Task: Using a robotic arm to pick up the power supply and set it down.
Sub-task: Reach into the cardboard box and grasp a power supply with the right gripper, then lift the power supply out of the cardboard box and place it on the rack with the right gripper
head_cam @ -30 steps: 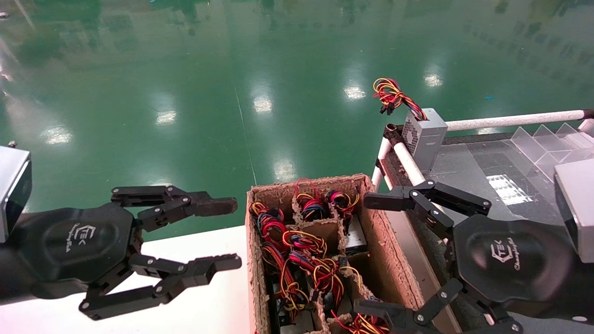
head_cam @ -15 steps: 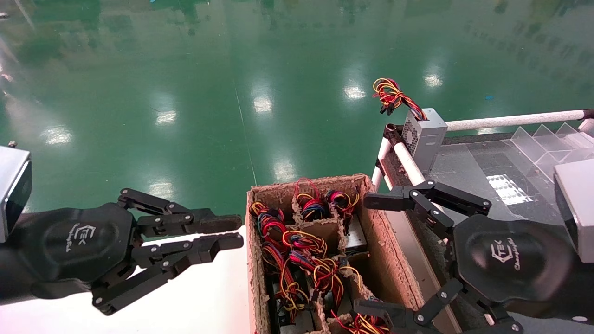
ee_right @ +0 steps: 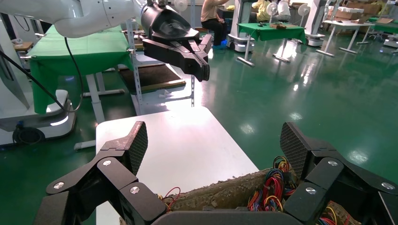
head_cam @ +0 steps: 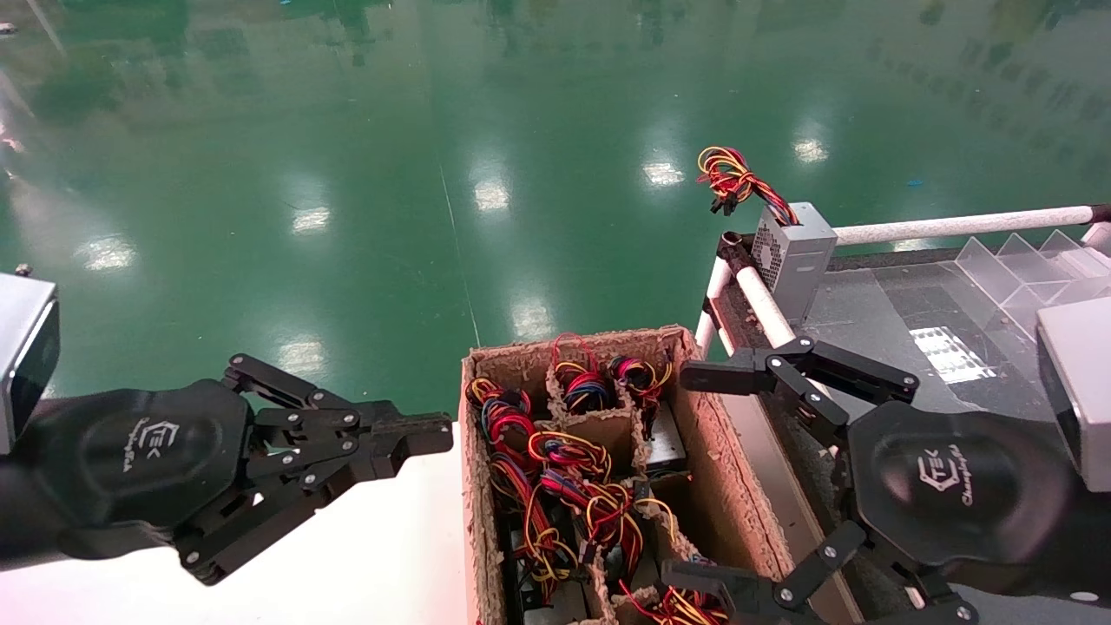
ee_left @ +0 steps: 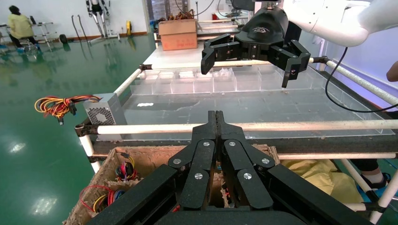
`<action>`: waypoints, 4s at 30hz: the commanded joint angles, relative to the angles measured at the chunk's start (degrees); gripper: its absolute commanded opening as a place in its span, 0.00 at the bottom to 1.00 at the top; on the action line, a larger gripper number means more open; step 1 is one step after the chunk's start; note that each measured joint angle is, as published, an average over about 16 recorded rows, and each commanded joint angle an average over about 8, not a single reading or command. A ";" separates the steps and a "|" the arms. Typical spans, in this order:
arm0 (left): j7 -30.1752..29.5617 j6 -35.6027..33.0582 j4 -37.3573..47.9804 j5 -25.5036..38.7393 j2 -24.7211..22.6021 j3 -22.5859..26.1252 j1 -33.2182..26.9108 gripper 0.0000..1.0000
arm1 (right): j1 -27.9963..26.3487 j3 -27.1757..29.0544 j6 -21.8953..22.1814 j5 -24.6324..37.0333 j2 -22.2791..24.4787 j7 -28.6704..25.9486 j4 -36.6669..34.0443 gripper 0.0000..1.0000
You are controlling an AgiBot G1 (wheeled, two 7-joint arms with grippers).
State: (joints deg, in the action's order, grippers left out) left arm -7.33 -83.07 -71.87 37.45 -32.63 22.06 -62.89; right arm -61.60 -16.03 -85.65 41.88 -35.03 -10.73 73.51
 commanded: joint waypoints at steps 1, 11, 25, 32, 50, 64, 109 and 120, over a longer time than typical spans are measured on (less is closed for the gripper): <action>0.00 0.00 0.00 0.00 0.00 0.00 0.00 1.00 | 0.00 0.00 0.00 0.00 0.00 0.00 0.00 1.00; 0.00 0.00 0.00 0.00 0.00 0.00 0.00 1.00 | 0.07 0.09 0.21 -0.01 0.10 -0.01 -0.30 1.00; 0.00 0.00 0.01 0.00 0.00 0.01 0.00 1.00 | -0.98 -1.99 8.18 9.40 1.38 -2.44 -3.38 1.00; 0.00 0.00 0.01 0.00 0.00 0.01 -0.01 1.00 | -6.83 -6.89 13.15 19.94 -3.21 -5.43 -10.59 1.00; 0.01 0.00 0.01 -0.01 0.00 0.01 -0.01 1.00 | -18.05 -13.18 15.79 31.02 -19.24 7.17 -33.06 0.00; 0.01 0.00 0.01 -0.01 0.00 0.01 -0.01 1.00 | -18.92 -13.27 16.43 31.38 -23.42 16.37 -41.23 0.00; 0.01 0.00 0.01 -0.02 0.01 0.03 -0.01 1.00 | -20.19 -8.09 17.58 25.20 -19.56 16.73 -37.16 0.00; 0.01 0.01 0.01 -0.02 0.01 0.03 -0.01 1.00 | -31.43 -8.08 16.64 26.79 -18.43 13.72 -37.67 0.00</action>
State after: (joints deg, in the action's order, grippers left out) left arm -7.31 -83.07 -71.86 37.44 -32.62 22.08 -62.90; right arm -92.84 -24.10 -68.76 68.70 -53.65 3.36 35.79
